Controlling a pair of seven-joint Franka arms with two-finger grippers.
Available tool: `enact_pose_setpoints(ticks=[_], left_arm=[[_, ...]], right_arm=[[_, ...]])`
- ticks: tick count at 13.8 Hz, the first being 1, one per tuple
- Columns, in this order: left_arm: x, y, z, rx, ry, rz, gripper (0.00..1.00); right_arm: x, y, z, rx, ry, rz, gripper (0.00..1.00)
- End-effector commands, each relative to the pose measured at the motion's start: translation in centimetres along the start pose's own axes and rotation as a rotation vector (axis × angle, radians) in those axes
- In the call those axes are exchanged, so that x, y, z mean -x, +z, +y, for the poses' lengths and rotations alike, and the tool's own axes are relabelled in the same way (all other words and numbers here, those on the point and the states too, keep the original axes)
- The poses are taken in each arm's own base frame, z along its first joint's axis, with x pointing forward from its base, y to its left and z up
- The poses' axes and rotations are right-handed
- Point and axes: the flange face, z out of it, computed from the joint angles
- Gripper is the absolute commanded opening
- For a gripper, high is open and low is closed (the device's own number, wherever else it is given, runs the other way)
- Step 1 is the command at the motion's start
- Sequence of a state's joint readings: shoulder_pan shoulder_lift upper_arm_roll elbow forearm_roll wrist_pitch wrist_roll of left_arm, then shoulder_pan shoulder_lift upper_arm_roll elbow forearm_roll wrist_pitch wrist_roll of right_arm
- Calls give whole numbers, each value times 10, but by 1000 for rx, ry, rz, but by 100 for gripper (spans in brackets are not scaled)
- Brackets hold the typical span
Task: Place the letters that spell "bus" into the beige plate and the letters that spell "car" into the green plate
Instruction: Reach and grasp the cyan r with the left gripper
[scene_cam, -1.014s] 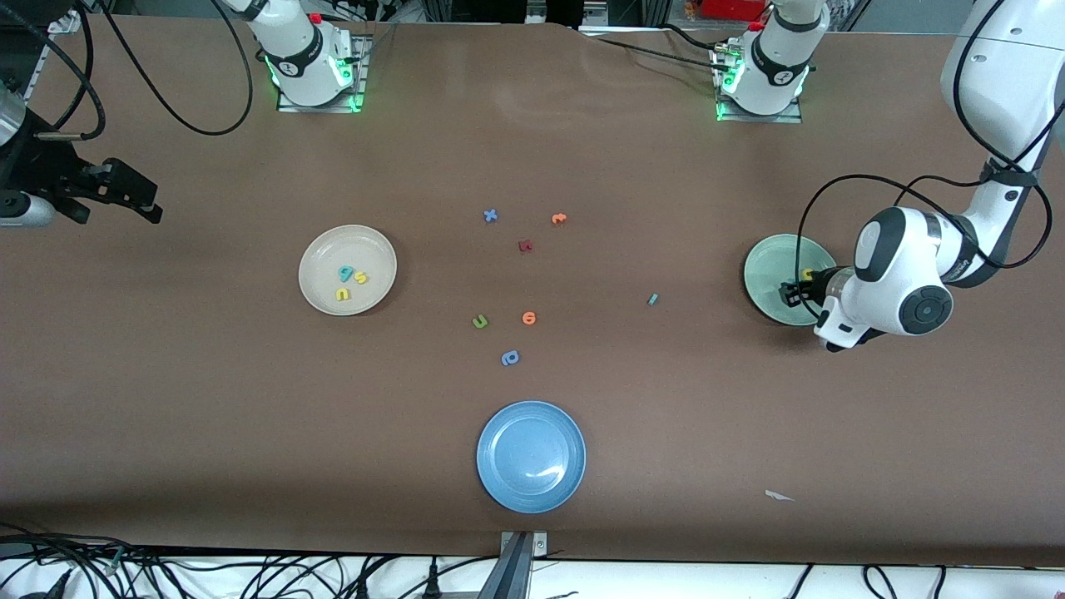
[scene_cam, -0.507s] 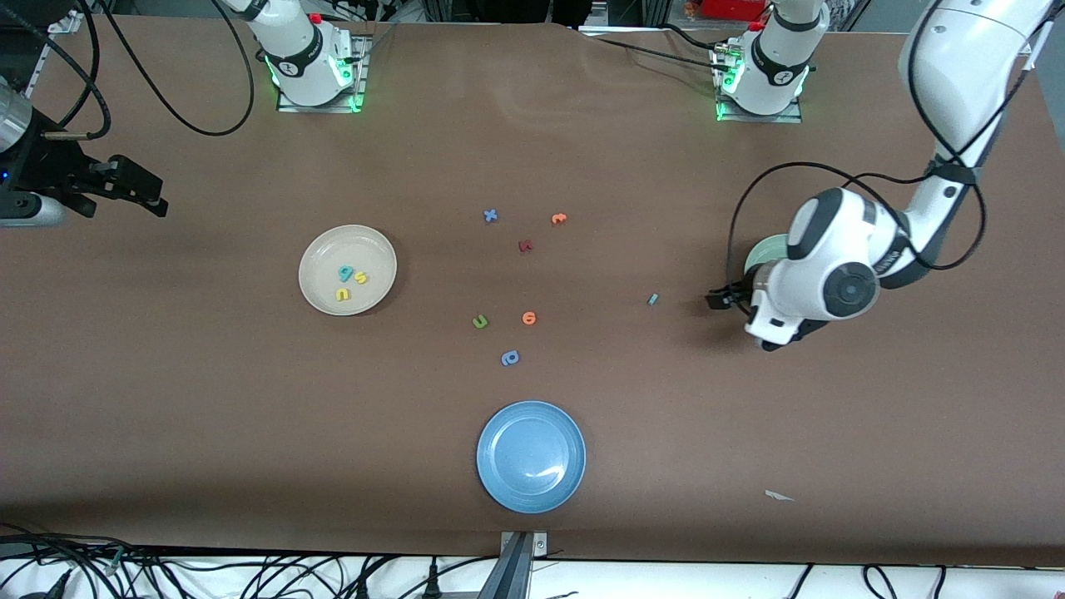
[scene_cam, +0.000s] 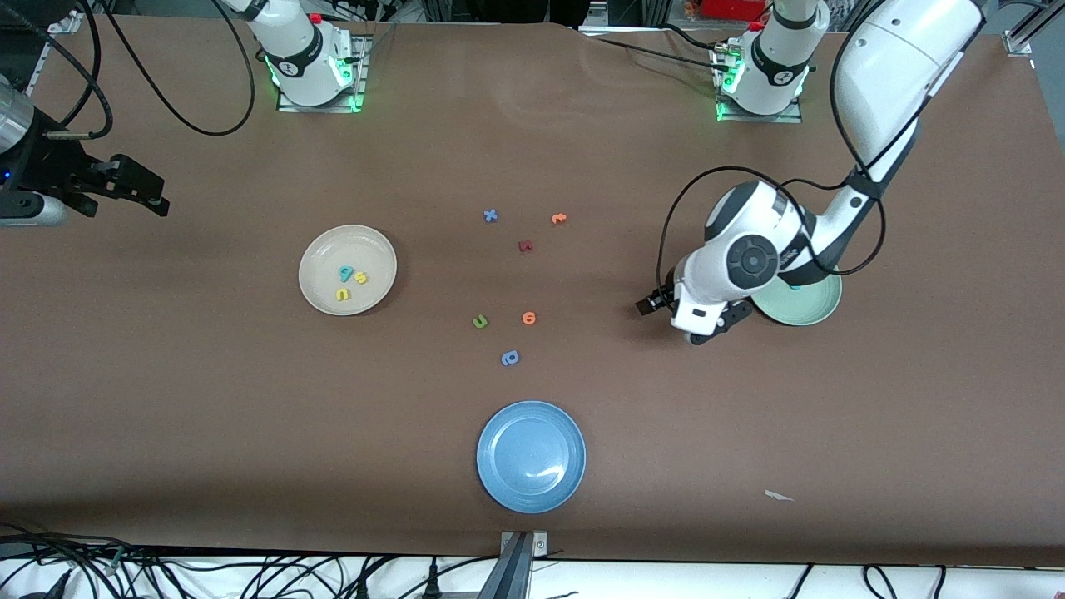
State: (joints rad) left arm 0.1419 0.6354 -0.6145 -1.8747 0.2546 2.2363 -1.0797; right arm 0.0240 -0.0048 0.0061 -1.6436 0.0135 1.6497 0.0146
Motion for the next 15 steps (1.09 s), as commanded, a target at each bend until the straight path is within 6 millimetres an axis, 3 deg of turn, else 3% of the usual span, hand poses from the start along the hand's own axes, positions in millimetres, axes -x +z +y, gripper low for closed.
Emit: enact_pose_setpoints(ticks=[1,4,6,10,12,15], left_arm=[[-2,21,4,-32,60,57,96],[3,31,10,-37,102,72,96],[8,44,12,-52,129,64,90],[12,48,14,-55,135,53,68],[12,48,14,-53,125,48,44],[4,38,19,-33,118,63,40]], right_arm=[[0,-6,1,0,-9,4,100],[0,-7,0,-2,-11,6,100],[0,-7,-1,-3,-12,7,100],[-1,-6,0,-3,-11,7,100],[-1,-6,0,-6,-10,12,100],[-1,-6,-2,-3,-12,11,100]])
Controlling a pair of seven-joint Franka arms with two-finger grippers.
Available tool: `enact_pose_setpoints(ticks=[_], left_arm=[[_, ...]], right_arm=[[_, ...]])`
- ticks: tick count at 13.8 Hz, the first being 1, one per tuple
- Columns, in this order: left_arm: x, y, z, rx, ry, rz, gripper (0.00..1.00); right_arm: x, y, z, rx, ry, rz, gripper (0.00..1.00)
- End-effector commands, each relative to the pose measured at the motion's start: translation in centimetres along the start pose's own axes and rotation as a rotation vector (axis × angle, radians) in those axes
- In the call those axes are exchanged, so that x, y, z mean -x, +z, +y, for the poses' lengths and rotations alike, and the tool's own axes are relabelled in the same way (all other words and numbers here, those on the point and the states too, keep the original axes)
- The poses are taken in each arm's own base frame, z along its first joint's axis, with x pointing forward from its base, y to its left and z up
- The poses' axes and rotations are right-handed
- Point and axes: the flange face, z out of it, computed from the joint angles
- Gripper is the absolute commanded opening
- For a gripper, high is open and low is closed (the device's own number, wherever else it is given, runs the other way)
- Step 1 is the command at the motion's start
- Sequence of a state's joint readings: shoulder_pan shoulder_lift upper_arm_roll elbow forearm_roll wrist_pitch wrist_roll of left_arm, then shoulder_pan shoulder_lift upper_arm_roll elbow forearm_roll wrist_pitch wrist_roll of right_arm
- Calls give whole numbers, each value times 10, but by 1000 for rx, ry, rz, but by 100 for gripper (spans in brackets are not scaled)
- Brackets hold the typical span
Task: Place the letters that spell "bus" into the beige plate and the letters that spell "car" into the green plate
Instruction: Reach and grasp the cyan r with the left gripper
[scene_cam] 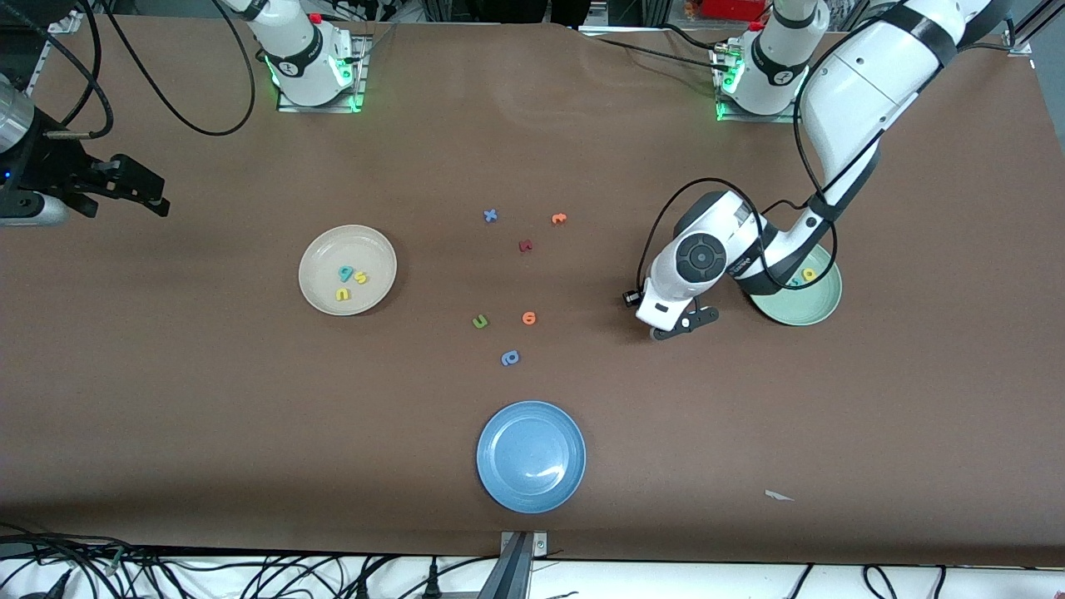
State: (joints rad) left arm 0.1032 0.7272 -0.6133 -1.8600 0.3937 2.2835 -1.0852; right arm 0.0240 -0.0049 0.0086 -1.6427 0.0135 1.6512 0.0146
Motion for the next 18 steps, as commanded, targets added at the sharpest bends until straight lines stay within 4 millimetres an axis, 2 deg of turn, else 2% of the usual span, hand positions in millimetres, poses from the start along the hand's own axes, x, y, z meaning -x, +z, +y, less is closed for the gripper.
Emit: enact_pose_setpoints(ticks=[1,4,6,8,13,16,18], left_arm=[[-8,-4,2,1,6,23,40],[-8,-3,2,-1,10,24,40],[-8,-2,2,-1,9,23,39],[-8,-2,2,-3,10,22,29],[-8,0,2,-4,9,19,14],[-8,-1,2,-2,8,19,0],[-8,-2,2,-1,4,18,0]], right_arm=[[-1,-6,0,-5,-9,8,100],[-6,-5,0,2,-4,34,100],[-2,-4,2,0,-2,23,100],[-5,-6,2,5,0,39,100],[-3,-5,-1,4,-5,30,100],[-3,-5,-1,2,-5,28,100],[-3,-5,0,2,-4,28,100]])
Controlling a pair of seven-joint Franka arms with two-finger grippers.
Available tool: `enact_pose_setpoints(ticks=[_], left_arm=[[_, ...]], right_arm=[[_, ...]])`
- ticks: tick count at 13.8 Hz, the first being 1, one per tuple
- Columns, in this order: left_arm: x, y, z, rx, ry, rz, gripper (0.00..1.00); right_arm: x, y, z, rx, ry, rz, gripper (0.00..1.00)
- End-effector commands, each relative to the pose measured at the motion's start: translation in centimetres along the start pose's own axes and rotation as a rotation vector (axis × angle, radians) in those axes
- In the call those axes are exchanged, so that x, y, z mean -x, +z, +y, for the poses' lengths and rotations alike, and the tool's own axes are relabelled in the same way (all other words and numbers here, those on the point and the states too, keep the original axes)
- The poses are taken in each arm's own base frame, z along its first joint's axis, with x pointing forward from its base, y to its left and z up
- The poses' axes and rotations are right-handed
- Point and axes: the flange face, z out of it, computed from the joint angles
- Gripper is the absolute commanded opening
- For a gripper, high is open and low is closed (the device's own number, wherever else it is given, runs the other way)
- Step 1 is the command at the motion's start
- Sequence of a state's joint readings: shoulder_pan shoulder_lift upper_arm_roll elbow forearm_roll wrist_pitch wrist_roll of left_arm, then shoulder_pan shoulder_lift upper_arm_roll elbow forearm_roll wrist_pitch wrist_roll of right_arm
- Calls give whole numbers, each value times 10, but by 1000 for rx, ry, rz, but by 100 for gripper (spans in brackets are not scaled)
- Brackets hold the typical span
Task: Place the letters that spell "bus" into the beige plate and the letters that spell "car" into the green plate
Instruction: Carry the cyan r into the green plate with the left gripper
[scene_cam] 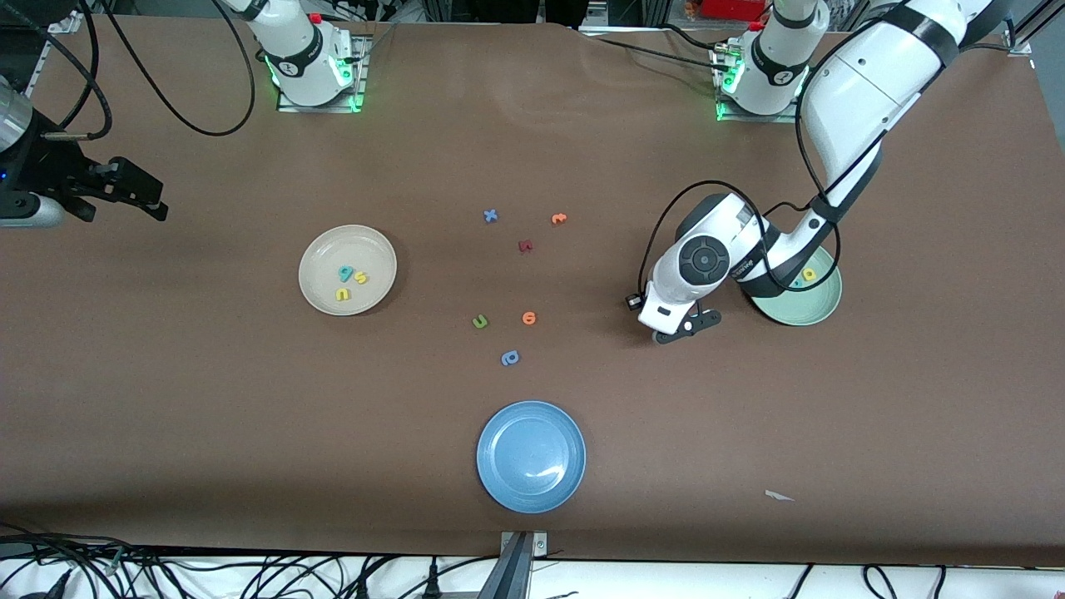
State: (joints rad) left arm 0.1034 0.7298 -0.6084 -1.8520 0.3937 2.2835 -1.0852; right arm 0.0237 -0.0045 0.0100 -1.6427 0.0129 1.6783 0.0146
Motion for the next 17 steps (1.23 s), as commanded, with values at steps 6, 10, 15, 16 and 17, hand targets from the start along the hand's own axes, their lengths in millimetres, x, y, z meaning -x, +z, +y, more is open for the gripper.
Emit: enact_pose_setpoints(ticks=[6,10,15,16,17], left_arm=[[-27,-62,-32,-14,-46,8,0],[-66,-116,-134,-57,42,-149,0],[-100,-99,-234,-87,81,-256,0],[-102,-83,-244,-105,82,-273,0],[-101,-64,-247,-119,89,-286,0]], right_arm=[[0,-3,-1,2,-4,0,100],[0,-3,-1,2,-4,-2,100],[0,-3,-1,2,-4,-2,100],[0,-3,-1,2,-4,-2,100],[0,-3,-1,2,-4,-2,100]])
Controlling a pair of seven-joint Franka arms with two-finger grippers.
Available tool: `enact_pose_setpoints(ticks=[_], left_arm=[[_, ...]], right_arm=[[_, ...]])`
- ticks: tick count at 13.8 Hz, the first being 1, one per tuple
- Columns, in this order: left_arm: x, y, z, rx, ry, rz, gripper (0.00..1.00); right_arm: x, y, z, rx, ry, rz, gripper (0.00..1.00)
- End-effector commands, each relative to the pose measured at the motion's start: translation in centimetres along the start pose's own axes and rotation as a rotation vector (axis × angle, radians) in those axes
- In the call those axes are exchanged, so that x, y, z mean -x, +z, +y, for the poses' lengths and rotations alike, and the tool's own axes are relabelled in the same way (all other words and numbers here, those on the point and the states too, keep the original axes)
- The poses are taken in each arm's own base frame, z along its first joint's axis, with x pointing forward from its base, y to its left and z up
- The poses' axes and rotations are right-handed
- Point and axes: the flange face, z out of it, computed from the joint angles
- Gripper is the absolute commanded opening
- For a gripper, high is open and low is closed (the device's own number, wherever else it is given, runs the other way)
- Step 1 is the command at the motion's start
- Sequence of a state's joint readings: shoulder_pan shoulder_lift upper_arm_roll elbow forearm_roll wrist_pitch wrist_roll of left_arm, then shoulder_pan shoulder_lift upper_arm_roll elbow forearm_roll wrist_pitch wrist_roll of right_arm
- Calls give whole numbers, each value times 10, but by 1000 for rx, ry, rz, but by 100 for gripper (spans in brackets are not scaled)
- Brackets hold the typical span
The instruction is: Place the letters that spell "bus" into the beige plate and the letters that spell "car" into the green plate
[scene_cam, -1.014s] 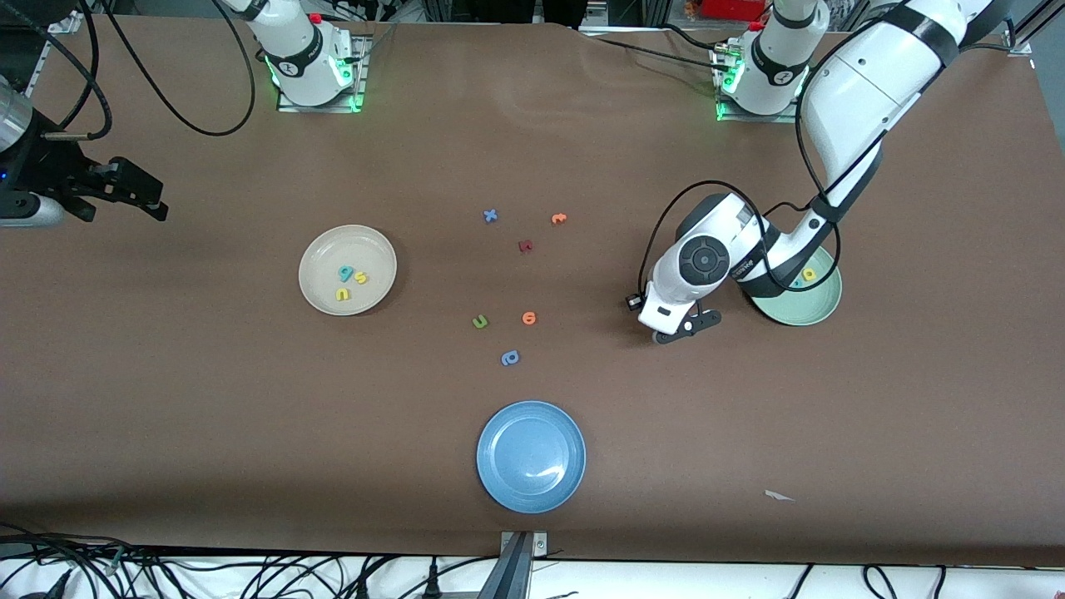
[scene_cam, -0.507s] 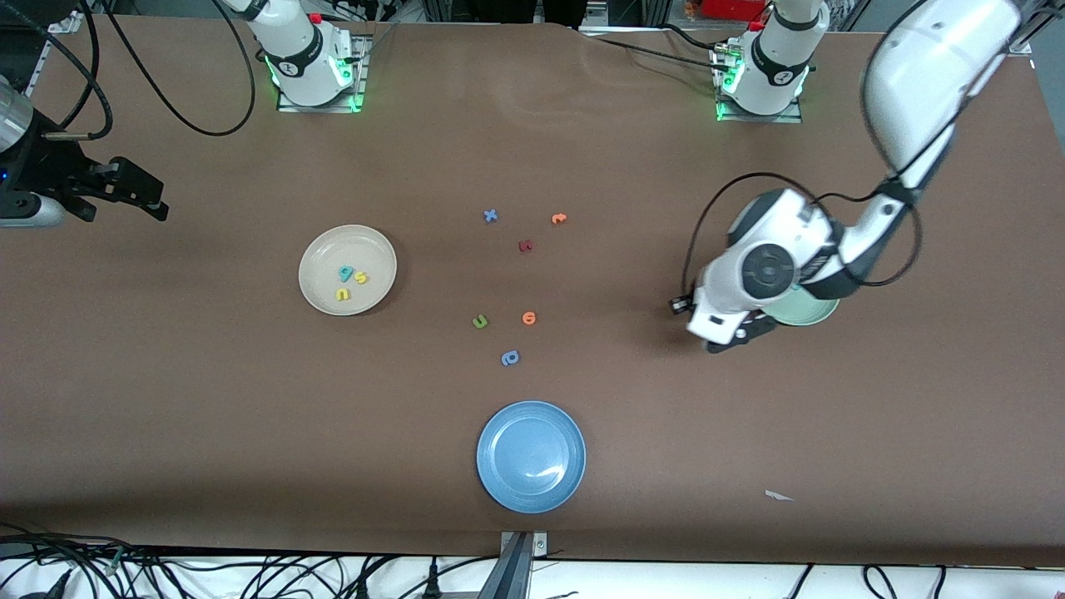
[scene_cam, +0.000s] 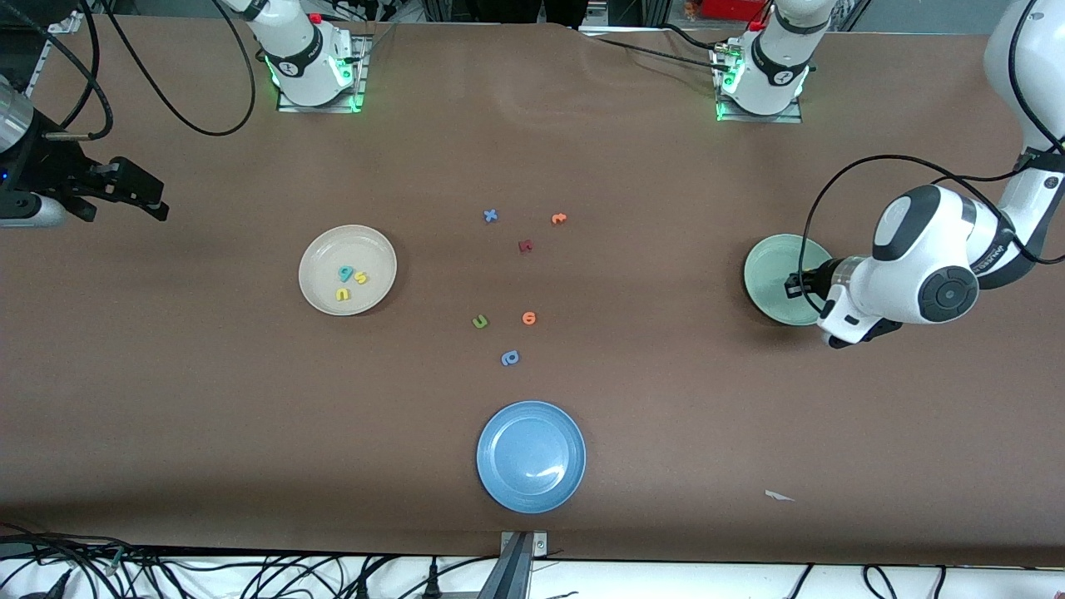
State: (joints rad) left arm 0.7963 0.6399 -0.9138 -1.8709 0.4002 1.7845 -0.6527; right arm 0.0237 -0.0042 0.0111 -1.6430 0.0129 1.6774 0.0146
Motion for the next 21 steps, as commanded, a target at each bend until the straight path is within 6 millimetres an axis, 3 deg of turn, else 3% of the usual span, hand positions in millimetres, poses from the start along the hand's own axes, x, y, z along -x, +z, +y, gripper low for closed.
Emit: enact_pose_setpoints(ticks=[1,2,3,5,6,7,8,10,14,18,21], left_arm=[[-5,43,2,-58,38,-23,0],[-6,51,5,-55,36,-28,0],[-7,54,2,-54,26,-29,6],[-7,54,4,-50,25,-25,33],[-8,53,3,-48,17,-24,52],[-9,47,0,-48,9,-14,81],[-10,39,-2,-46,-5,-1,100],[-13,5,-8,-33,-36,51,100],[-11,-86,-26,-63,-90,116,100],[12,-173,-33,-69,-66,122,100],[26,-218,-39,-72,-24,139,100]], right_arm=[[0,-3,0,2,-3,0,100],[0,-3,0,2,-3,0,100],[0,-3,0,2,-3,0,100],[0,-4,0,2,-3,1,100],[1,-4,0,2,-3,0,100],[0,-3,0,2,-3,-2,100],[1,-4,0,2,-3,0,100],[0,-3,0,2,-3,0,100],[0,-3,0,2,-3,-2,100],[1,-4,0,-1,-3,-3,100],[1,-4,0,-1,-1,-3,100]])
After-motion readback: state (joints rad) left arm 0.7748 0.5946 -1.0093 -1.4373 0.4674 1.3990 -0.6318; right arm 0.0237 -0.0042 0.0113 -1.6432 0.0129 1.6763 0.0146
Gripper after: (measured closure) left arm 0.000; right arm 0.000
